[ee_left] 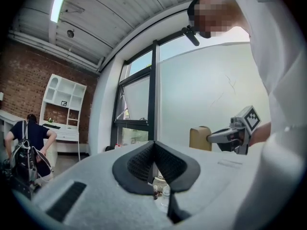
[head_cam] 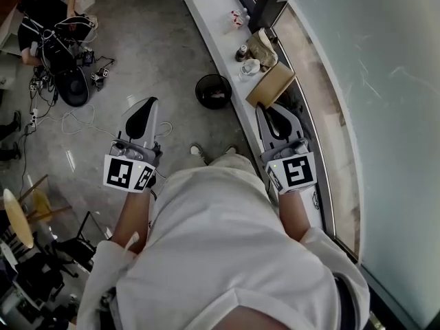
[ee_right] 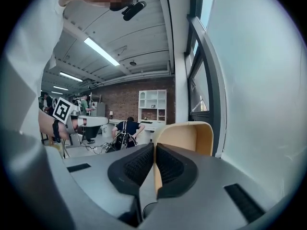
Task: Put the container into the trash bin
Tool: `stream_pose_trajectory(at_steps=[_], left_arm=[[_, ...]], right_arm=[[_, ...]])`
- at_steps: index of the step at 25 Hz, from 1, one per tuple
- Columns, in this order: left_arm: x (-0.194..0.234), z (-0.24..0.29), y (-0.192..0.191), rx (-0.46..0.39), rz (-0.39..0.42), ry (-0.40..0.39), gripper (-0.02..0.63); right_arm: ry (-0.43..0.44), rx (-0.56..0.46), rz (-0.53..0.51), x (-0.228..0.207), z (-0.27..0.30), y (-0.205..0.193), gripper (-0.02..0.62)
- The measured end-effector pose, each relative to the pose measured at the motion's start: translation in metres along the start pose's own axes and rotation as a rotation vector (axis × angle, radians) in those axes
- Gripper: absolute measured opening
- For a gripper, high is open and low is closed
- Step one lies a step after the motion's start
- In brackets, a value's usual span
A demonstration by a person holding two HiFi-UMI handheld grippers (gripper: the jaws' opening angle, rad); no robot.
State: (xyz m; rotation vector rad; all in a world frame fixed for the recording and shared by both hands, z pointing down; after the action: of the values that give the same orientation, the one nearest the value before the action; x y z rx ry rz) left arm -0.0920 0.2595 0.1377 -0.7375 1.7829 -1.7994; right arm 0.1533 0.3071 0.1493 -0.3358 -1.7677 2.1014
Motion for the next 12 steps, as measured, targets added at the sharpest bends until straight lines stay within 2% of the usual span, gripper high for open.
stream_pose_trajectory(at_steps=[6, 12], left_arm=[[0.009, 0.022, -0.017, 0.039, -0.02, -0.01, 0.017], [0.066, 0.072, -0.043, 0.045, -0.074, -0.079, 0.017]], right_arm=[[0.011, 0.026, 0.038, -0.009, 0.021, -0.015, 0.02], [-0.019, 0.146, 0.057, -0.011, 0.078, -0.037, 0.02]])
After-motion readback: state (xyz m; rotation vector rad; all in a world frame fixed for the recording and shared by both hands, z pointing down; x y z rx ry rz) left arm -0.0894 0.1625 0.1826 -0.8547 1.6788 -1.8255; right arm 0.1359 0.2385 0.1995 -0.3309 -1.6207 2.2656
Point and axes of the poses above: the fingertips, and each gripper's own axes: z forward along the fingers, x to its left, y out of its top, the point moved 3 cm from there along -z, backward along the fingers, and after that the axes turned 1 degree about -y, right-handed, at the moved point
